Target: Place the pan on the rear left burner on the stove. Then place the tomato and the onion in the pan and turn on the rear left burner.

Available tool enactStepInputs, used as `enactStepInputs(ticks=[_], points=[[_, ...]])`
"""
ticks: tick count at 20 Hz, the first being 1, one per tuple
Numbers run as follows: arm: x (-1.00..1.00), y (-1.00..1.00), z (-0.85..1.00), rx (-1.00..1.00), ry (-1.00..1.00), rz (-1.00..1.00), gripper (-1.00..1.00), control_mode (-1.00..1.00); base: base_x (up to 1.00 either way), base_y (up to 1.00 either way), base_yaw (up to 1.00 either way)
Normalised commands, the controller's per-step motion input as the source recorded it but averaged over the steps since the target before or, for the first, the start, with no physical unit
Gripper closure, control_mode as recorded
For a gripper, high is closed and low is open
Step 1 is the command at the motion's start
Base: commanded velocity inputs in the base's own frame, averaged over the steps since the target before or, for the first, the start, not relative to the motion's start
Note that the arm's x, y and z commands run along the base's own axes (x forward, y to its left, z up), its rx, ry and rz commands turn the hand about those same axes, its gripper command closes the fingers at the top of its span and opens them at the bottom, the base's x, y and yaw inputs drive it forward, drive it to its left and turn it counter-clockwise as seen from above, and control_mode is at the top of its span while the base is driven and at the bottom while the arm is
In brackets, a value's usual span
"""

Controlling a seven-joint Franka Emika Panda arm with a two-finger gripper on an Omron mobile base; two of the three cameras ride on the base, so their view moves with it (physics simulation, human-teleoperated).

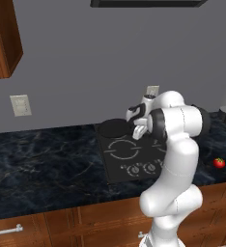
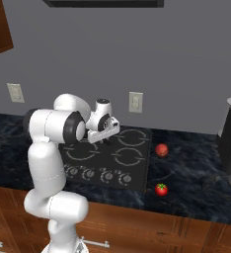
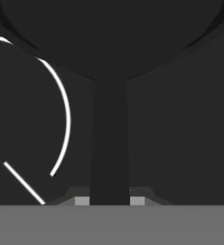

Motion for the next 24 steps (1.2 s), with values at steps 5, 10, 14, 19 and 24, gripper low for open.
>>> enactStepInputs(ticks=[5,10,14,19,24], points=[[0.04,0.02,-0.08,0.0,0.0,0.0,1.0,-1.0,0.0,0.0,0.0],[-0.03,0.0,0.0,0.0,0.0,0.0,1.0,-1.0,0.0,0.0,0.0],[0.0,0.0,0.0,0.0,0.0,0.0,1.0,-1.0,0.0,0.0,0.0],[0.0,0.0,0.0,0.0,0.0,0.0,1.0,-1.0,0.0,0.0,0.0],[0.0,0.0,-0.16,0.0,0.0,0.0,1.0,-1.0,0.0,0.0,0.0]])
